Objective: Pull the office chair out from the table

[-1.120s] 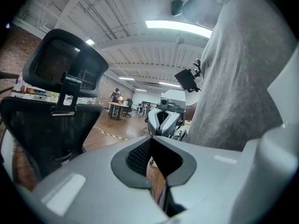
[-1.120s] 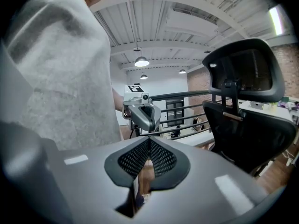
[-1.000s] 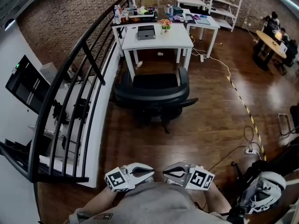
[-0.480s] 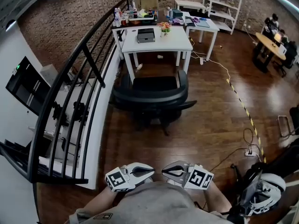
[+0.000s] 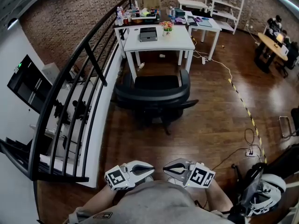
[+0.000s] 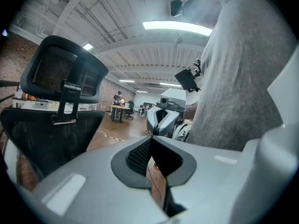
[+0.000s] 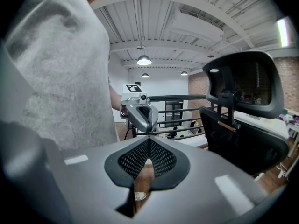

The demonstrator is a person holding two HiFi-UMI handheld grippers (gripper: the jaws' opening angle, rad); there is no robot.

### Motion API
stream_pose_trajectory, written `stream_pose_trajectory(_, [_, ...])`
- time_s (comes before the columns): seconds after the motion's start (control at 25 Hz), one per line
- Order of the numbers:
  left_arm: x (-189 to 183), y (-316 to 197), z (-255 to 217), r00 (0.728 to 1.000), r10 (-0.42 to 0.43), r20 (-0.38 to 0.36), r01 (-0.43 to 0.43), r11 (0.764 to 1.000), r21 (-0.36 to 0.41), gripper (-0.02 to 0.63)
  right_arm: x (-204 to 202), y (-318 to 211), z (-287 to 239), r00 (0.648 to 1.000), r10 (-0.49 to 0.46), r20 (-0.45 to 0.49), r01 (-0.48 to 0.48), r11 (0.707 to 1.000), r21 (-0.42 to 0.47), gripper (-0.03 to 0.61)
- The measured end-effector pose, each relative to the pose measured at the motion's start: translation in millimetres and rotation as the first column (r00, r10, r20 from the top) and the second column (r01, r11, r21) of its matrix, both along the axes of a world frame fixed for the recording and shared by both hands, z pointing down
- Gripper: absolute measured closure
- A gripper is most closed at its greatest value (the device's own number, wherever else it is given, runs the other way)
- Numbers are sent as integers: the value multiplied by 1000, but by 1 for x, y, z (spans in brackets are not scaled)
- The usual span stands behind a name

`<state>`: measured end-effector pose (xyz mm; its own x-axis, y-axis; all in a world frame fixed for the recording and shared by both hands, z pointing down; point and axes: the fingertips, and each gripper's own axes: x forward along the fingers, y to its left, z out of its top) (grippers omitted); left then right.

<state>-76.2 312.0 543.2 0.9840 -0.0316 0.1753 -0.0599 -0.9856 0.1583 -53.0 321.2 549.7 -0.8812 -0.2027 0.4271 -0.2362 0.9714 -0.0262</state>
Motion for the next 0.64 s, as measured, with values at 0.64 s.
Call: stream_pose_trajectory(0.64, [-3, 4, 0, 1000, -3, -5, 3, 1000, 9, 614, 3, 1, -4, 1000, 5, -16, -5, 1000, 12, 573])
